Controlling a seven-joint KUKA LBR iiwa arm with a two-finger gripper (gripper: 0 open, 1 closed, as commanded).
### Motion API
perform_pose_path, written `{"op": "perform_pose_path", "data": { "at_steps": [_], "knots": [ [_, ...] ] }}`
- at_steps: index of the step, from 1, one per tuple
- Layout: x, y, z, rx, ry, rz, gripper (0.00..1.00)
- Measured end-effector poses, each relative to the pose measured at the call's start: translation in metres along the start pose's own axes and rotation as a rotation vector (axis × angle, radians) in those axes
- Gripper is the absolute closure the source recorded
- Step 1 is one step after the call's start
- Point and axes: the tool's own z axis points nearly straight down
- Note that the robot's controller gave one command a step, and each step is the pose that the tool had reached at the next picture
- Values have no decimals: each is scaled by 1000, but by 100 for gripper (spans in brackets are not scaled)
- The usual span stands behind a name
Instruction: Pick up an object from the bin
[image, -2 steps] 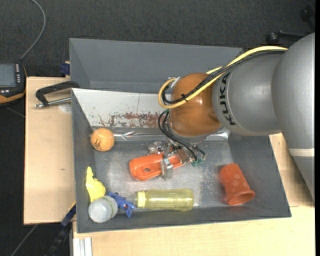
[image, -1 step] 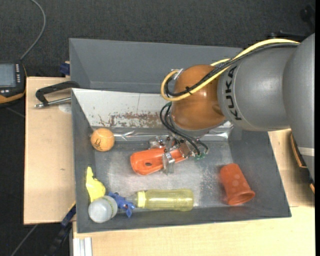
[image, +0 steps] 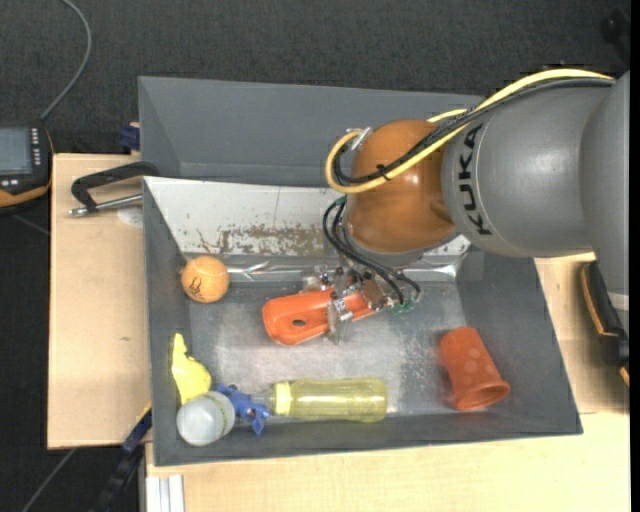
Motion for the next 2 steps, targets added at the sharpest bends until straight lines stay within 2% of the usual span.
{"op": "perform_pose_path", "data": {
  "at_steps": [2],
  "knots": [
    [-1,0,-15,0,-2,0,100]
  ]
}}
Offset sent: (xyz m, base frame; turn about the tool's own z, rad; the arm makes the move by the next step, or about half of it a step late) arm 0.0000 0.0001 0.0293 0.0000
